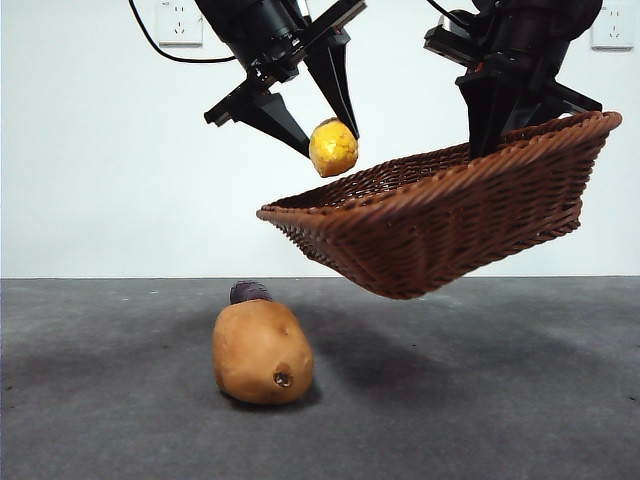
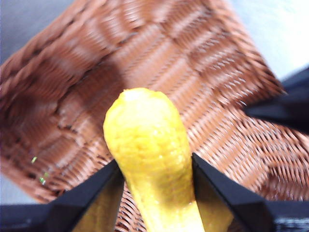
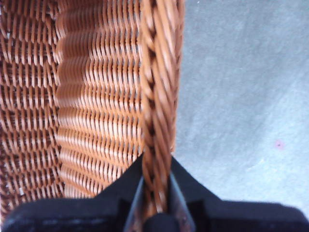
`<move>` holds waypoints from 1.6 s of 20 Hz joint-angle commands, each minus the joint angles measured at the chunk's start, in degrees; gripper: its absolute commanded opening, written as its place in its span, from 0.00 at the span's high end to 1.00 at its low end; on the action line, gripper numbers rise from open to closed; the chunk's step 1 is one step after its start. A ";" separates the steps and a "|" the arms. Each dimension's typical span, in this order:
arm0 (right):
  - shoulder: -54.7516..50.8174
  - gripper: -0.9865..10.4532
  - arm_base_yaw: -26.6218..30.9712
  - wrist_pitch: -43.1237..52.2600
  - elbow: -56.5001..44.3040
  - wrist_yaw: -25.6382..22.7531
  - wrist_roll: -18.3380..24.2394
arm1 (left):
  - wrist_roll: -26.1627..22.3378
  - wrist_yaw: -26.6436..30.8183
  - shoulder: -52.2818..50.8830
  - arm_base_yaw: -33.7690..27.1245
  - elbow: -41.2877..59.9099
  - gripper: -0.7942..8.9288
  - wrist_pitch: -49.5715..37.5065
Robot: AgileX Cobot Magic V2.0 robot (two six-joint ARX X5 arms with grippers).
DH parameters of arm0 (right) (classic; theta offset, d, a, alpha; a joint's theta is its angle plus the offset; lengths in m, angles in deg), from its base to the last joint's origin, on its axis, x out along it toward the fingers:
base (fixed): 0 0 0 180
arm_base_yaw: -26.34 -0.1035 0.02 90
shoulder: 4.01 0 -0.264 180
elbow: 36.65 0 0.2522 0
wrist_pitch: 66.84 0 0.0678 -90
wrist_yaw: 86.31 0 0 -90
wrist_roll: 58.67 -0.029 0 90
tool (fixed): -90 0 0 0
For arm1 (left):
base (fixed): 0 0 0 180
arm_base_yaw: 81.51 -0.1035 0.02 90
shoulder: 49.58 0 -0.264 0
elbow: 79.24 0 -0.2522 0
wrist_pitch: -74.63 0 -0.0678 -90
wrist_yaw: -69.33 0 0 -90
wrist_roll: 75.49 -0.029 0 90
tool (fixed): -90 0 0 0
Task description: Help me put the vegetables on the table into the basket
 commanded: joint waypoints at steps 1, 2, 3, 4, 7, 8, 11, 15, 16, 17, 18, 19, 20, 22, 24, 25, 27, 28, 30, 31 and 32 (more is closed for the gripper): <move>-0.68 0.92 -0.04 0.44 0.20 2.21 -1.03 | 3.78 1.55 0.48 0.09 0.28 0.84 0.26; -0.68 0.92 -0.04 0.46 0.20 3.58 -0.98 | 3.76 1.95 0.59 0.07 0.28 0.74 0.24; -0.68 0.92 -0.04 0.48 0.20 4.66 -0.94 | 3.72 2.32 0.72 0.07 0.28 0.63 0.15; -0.68 0.92 -0.04 0.48 0.20 5.25 -0.96 | 3.72 3.56 0.94 0.07 0.31 0.51 0.13; -0.68 0.92 -0.04 0.09 0.20 6.16 -0.79 | 3.98 6.47 1.01 0.07 0.33 0.42 0.28; -0.68 0.92 -0.04 0.09 0.20 6.12 -0.44 | 4.59 6.40 1.01 0.07 0.33 0.42 0.33; -0.66 0.92 0.13 0.24 0.20 3.96 0.31 | 3.76 6.45 0.81 0.22 0.33 0.43 0.31; -0.66 0.92 3.30 -0.46 0.15 0.76 0.28 | -1.25 10.05 -4.15 -0.66 0.33 0.43 3.13; -0.66 0.92 4.61 -0.37 0.15 0.79 0.37 | -3.56 10.08 -5.99 -0.63 0.33 0.43 5.88; -0.66 0.92 5.88 -0.28 0.15 0.76 0.55 | -5.38 11.15 -7.63 -0.63 0.33 0.43 8.85; -0.66 0.92 7.08 -0.15 0.15 0.79 0.72 | -5.77 13.35 -9.07 -0.37 0.33 0.43 11.10; -0.66 0.92 8.55 0.02 0.15 0.79 0.74 | -5.75 15.15 -10.01 0.13 0.33 0.43 12.46; -0.66 0.92 9.86 0.04 0.15 0.76 0.81 | -4.90 15.37 -10.69 0.28 0.33 0.43 13.57; -0.66 0.92 12.26 0.04 0.15 0.79 1.01 | -1.84 15.39 -11.02 0.37 0.39 0.43 16.04; -0.66 0.92 14.36 0.09 0.15 0.76 2.01 | -1.64 16.61 -11.02 1.05 1.79 0.43 17.49; -0.66 0.92 15.26 0.09 0.15 0.76 2.27 | -0.74 17.40 -11.04 1.60 2.95 0.43 17.64; -0.66 0.92 16.81 0.04 0.15 0.76 2.43 | 1.07 17.46 -11.04 2.71 6.47 0.43 16.41; -0.66 0.92 17.62 -0.02 0.15 0.76 2.47 | 2.32 17.44 -11.04 3.50 9.01 0.43 15.04; -0.66 0.92 18.64 -0.31 0.15 0.79 3.21 | 5.20 16.79 -11.04 5.16 14.01 0.43 11.63; -0.66 0.92 18.97 -0.46 0.15 0.76 3.56 | 6.95 16.81 -11.04 5.84 16.04 0.43 9.99; -0.66 0.92 19.28 -0.55 0.15 0.92 3.74 | 8.76 16.76 -11.04 6.38 18.36 0.43 7.72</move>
